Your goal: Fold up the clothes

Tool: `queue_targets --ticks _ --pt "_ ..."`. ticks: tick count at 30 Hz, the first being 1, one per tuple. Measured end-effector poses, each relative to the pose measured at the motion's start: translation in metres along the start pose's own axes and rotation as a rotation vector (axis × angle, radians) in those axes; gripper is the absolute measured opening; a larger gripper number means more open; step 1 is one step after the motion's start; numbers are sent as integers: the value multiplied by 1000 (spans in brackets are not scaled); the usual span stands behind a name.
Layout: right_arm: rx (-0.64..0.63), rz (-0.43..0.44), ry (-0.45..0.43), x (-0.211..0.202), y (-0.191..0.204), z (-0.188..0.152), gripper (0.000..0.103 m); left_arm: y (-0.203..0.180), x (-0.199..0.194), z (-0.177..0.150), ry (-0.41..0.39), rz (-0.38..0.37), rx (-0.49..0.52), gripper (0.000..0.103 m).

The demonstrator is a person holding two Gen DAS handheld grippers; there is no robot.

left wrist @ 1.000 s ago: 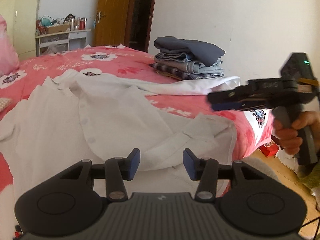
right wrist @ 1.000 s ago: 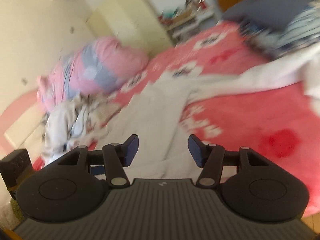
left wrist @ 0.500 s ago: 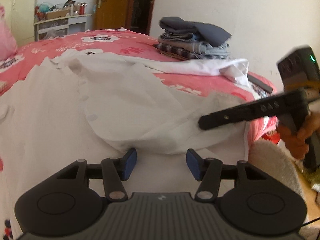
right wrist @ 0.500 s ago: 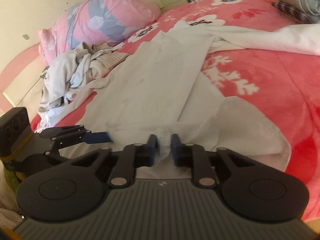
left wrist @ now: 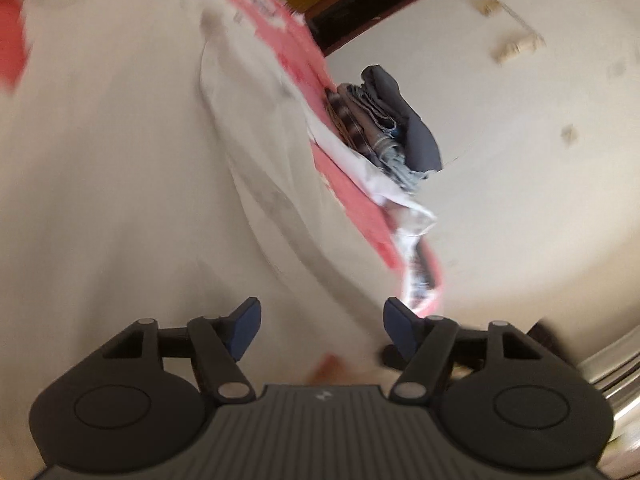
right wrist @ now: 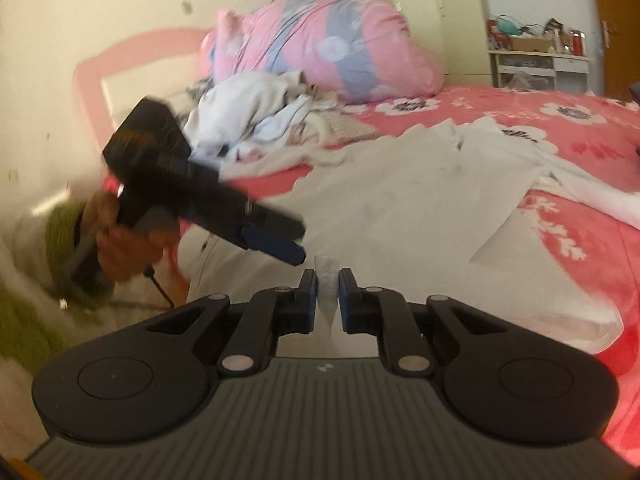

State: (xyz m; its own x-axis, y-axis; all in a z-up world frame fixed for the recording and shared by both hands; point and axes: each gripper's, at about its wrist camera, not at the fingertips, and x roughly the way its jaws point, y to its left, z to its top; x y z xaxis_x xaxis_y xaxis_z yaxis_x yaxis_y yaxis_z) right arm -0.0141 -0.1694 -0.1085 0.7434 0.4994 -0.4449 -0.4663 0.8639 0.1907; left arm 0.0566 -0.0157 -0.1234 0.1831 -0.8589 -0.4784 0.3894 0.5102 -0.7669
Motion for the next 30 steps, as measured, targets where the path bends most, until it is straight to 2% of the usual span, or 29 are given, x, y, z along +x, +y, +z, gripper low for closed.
queue_targets --ticks 2,7,10,11,12,14,16,17,18,19,20,21,23,26,30 --pt "-15 -14 8 0 5 -5 10 7 3 -5 21 -51 -84 69" --pt "-33 -40 2 8 20 -14 10 5 26 -6 74 -11 -107 67" --pt "-34 -46 -24 13 27 -19 10 10 37 -3 88 7 -165 51" --pt "-30 -47 -28 14 28 -20 10 11 39 -1 94 8 -182 39" --pt "-31 -55 -37 14 29 -22 11 12 41 1 95 11 -194 22" --pt "-28 -70 -53 13 30 -24 13 12 44 6 91 28 -198 4" --pt "-16 -82 -66 7 28 -25 14 8 44 13 65 23 -203 3" --pt "-8 -89 -72 3 25 -25 19 5 42 17 48 6 -205 3" --pt "0 -110 -91 -4 23 -26 30 2 41 20 30 -13 -207 3" --pt "8 -133 -110 -11 20 -26 37 -2 39 24 15 -33 -204 3" --pt "14 -168 -133 -19 15 -27 49 -6 36 28 0 -53 -201 2" --pt "21 -204 -155 -26 11 -28 55 -10 34 31 -13 -67 -196 3" --pt "27 -276 -183 -37 3 -29 59 -20 31 39 -37 -92 -177 3" --pt "-16 -332 -161 -33 0 -28 67 -30 32 49 -59 -132 -179 3" --pt "-137 -375 -158 -13 15 -26 81 -41 36 57 -76 -176 -189 3"
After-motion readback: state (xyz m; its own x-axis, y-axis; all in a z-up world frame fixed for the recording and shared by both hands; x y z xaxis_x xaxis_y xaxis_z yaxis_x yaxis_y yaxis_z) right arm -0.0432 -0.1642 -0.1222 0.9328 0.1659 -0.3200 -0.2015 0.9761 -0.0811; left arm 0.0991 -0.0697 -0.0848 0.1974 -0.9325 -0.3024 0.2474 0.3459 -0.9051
